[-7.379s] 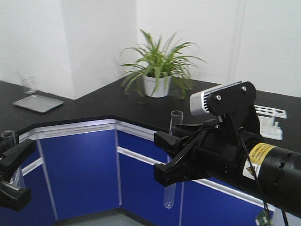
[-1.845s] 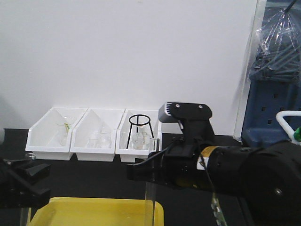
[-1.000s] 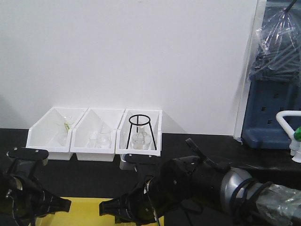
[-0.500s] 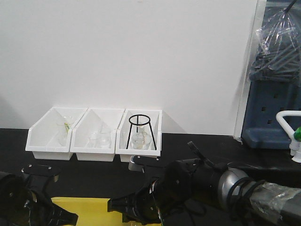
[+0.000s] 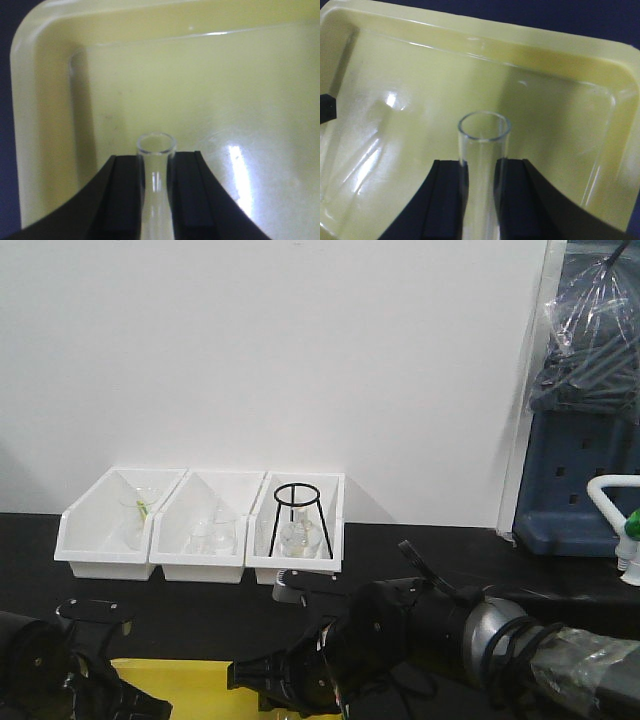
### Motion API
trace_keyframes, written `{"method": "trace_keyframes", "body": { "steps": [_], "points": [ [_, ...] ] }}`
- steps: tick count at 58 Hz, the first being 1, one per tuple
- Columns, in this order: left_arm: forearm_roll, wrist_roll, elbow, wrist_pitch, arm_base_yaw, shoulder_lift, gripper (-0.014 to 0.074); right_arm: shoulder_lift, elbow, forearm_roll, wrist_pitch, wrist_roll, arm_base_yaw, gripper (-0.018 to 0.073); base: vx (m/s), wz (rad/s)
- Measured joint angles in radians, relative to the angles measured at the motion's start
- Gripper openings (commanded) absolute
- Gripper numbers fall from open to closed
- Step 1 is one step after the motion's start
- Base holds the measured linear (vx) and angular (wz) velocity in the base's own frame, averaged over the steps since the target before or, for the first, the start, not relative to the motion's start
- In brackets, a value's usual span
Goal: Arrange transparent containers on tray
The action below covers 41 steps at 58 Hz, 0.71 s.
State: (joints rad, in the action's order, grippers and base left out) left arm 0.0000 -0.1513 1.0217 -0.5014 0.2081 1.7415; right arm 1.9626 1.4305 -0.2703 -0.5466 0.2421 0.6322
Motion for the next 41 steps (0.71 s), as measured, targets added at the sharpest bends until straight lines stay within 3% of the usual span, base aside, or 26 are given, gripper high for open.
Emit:
{"method": "trace_keyframes", "body": {
  "steps": [11, 27, 41],
  "points": [
    [0.000, 0.000, 0.000, 0.017, 0.000, 0.003, 0.0316, 0.000, 0.000, 0.012, 0.001, 0.000, 0.000, -0.0008, 0.00, 0.00],
    [0.000, 0.000, 0.000, 0.039, 0.000, 0.007, 0.0468, 0.000, 0.000, 0.018, 0.008, 0.000, 0.000, -0.0008, 0.00, 0.00],
    [0.014, 0.000, 0.000, 0.038, 0.000, 0.012, 0.0493, 0.000, 0.000, 0.019, 0.009, 0.000, 0.000, -0.0008, 0.00, 0.00]
  ]
}}
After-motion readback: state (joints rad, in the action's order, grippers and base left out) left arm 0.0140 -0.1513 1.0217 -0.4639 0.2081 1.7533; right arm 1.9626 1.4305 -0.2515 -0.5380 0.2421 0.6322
